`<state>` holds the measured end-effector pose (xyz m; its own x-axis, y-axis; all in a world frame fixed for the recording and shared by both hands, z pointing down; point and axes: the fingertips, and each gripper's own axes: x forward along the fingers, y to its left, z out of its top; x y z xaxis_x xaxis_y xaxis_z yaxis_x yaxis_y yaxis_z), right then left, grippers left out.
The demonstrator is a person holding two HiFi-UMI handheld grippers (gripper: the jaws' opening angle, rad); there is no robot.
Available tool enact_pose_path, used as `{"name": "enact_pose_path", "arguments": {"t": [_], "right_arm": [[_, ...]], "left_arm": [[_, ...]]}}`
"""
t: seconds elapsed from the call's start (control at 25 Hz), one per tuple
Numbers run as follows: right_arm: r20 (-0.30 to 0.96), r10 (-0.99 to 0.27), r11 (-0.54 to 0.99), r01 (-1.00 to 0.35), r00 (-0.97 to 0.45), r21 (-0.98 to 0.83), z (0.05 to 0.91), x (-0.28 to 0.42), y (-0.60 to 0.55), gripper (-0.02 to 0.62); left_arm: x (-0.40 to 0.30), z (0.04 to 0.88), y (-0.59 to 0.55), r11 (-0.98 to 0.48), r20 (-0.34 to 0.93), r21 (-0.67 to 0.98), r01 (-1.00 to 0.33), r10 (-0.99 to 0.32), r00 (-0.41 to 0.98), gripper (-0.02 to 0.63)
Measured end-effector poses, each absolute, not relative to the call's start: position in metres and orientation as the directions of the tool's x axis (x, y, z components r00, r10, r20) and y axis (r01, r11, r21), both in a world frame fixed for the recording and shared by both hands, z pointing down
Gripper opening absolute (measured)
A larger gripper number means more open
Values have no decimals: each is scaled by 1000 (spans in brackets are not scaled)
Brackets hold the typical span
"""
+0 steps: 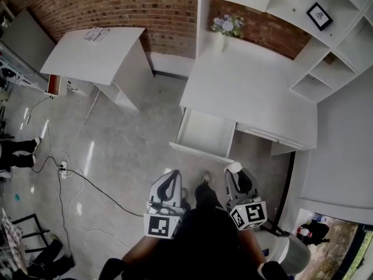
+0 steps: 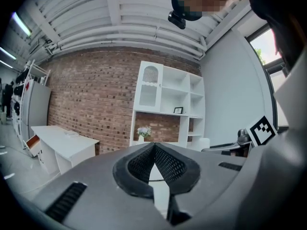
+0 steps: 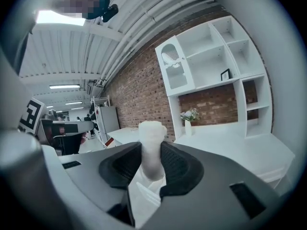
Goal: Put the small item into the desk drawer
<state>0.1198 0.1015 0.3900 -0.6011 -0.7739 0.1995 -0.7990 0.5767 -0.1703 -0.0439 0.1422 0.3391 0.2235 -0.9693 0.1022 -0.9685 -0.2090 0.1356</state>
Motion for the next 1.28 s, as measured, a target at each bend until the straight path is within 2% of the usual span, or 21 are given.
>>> {"name": "enact_pose_path", "arguments": {"t": [0.6,1.28], "right_arm": [[193,-656,704,-683,-730,-193,398,135,-14,140],[274,-626,706,-679,-731,-201,446,121,-67,141]], "left_arm": [[-5,339,68,-51,139,118,-992,-988,68,23],[-2,370,5,-85,168,143,-986,-980,109,23]]}}
